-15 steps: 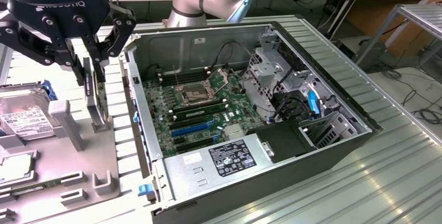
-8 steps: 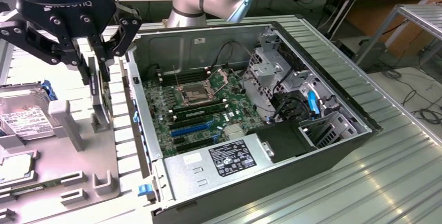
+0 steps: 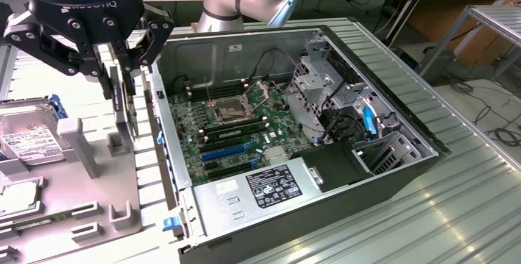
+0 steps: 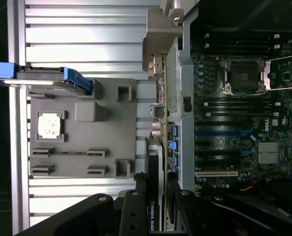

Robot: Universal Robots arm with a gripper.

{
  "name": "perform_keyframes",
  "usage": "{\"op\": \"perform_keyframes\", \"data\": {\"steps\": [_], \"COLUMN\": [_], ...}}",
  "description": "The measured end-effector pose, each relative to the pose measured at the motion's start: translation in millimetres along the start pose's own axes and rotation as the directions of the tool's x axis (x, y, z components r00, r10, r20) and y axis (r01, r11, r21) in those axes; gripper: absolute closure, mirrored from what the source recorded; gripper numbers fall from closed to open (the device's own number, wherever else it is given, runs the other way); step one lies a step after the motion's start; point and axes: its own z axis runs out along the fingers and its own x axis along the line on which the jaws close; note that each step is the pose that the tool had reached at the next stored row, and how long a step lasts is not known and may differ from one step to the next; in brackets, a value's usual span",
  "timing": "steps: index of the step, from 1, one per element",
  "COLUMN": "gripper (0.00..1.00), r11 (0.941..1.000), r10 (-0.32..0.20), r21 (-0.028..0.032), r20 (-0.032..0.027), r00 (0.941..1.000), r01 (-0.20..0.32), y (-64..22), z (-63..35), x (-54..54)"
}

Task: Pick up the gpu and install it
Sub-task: 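Pick up the gpu and move the gpu toward the slot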

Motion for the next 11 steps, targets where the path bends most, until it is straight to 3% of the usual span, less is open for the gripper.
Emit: {"op": "perform_keyframes", "data": {"steps": [11], "gripper": [0.73], "r11": [1.0000], "r10": [0.000], "r21": [0.0000], "r20": [0.0000], "r00": [1.0000], "r01": [0.000], "y": [0.1], "z": [0.3], "x": [-7.8]}}
